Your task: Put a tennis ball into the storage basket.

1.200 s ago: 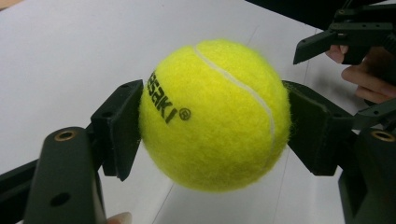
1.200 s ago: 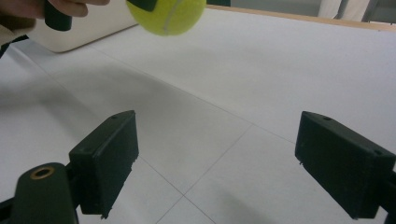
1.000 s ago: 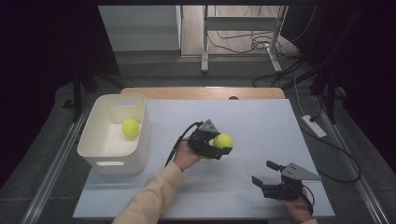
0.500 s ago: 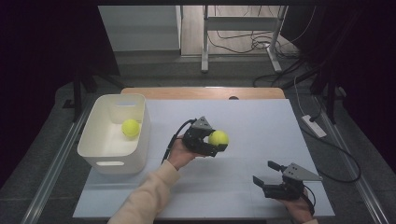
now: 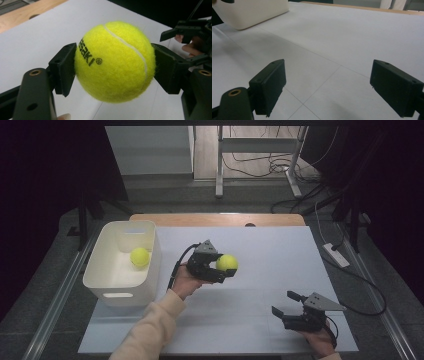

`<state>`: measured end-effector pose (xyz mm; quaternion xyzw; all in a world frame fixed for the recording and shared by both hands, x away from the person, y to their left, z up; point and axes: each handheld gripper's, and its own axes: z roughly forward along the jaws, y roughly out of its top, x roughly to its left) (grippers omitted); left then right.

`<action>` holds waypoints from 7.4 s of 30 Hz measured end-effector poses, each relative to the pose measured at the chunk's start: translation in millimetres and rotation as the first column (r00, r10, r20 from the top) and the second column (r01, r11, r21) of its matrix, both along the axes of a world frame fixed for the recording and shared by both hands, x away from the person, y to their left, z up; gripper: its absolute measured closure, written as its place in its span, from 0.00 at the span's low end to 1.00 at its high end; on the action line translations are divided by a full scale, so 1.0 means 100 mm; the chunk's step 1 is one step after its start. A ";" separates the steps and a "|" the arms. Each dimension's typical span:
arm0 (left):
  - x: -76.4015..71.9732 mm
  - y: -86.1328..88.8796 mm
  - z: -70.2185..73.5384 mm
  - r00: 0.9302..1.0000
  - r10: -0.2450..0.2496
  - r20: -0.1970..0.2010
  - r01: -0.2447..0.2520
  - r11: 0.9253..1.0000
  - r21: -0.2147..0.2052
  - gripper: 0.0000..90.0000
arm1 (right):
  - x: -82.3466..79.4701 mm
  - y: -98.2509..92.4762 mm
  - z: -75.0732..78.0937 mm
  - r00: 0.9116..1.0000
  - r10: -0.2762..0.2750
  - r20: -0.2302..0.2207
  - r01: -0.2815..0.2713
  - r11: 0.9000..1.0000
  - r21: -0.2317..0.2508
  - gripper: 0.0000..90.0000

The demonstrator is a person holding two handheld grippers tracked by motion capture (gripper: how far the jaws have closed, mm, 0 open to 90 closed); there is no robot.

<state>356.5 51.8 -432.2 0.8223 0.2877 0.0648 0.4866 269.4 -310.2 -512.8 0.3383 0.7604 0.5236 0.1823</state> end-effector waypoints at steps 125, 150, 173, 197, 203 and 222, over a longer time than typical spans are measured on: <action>-0.37 1.86 0.51 0.879 0.469 0.085 -0.466 0.883 -0.051 0.30 | -0.05 0.09 0.06 1.000 -0.020 0.007 0.020 1.000 -0.004 0.13; -0.32 2.24 0.40 0.830 0.555 0.055 -0.557 0.831 0.014 0.30 | -0.04 0.11 0.05 1.000 -0.017 0.002 0.017 1.000 -0.011 0.13; -0.17 2.24 0.28 0.828 0.561 0.007 -0.555 0.818 0.151 0.30 | -0.04 0.11 0.04 1.000 -0.019 0.003 0.019 1.000 -0.015 0.13; -0.36 2.14 0.43 0.874 0.481 0.060 -0.481 0.876 -0.022 0.10 | -0.03 0.10 0.04 1.000 -0.018 0.002 0.018 1.000 -0.020 0.13; -0.44 2.02 0.47 0.901 0.426 0.081 -0.424 0.904 -0.048 0.10 | -0.04 0.10 0.04 1.000 -0.016 0.005 0.016 1.000 -0.023 0.13; -0.67 1.61 0.43 0.951 0.292 0.101 -0.285 0.955 -0.077 0.11 | -0.04 0.11 0.04 1.000 -0.017 0.011 0.018 1.000 -0.025 0.13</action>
